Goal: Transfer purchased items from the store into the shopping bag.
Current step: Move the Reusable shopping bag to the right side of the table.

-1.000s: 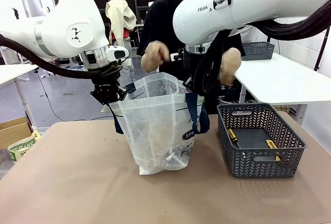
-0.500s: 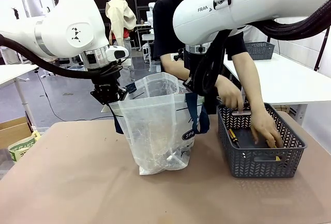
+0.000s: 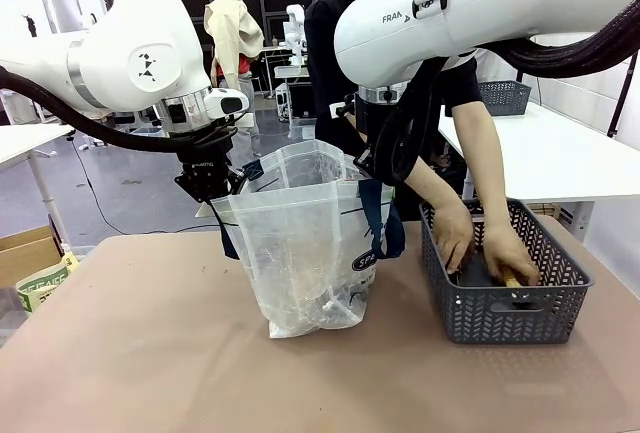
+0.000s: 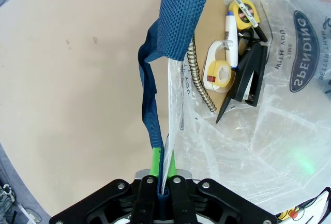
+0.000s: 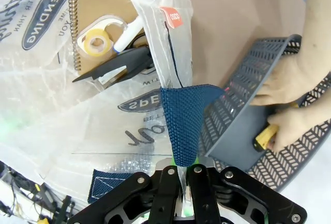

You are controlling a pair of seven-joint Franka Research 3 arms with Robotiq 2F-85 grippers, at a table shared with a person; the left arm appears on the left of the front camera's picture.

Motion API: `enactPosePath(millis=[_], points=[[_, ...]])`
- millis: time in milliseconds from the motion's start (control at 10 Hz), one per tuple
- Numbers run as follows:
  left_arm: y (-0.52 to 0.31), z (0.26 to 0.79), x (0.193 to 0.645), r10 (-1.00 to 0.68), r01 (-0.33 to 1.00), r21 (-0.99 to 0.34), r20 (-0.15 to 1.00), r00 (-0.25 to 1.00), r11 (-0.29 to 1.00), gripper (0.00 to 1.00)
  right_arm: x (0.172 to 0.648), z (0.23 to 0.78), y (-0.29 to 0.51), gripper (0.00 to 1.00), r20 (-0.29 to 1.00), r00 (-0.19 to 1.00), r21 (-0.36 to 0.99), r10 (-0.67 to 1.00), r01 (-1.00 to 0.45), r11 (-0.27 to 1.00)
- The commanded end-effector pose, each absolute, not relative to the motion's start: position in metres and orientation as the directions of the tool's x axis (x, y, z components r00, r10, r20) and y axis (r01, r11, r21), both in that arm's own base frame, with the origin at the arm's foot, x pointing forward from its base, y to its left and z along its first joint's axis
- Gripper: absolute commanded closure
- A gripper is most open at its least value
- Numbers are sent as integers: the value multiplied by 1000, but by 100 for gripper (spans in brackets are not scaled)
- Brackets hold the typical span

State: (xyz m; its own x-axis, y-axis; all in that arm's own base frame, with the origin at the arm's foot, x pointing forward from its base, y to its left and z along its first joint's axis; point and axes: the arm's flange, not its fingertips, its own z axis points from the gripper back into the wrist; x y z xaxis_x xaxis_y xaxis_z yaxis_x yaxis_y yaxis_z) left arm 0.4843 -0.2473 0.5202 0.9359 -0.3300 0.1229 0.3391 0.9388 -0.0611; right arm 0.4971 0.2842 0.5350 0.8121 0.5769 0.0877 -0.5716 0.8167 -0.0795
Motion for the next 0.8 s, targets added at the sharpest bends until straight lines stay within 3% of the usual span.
enactPosePath(millis=[0, 700], points=[[-247, 520, 484, -329, 338, -61, 122, 936, 939, 100, 497, 534, 284, 100, 87, 813, -80, 576, -571, 817], [-247, 520, 484, -329, 338, -61, 122, 936, 939, 100, 497, 534, 284, 100, 87, 813, -80, 576, -571, 817]])
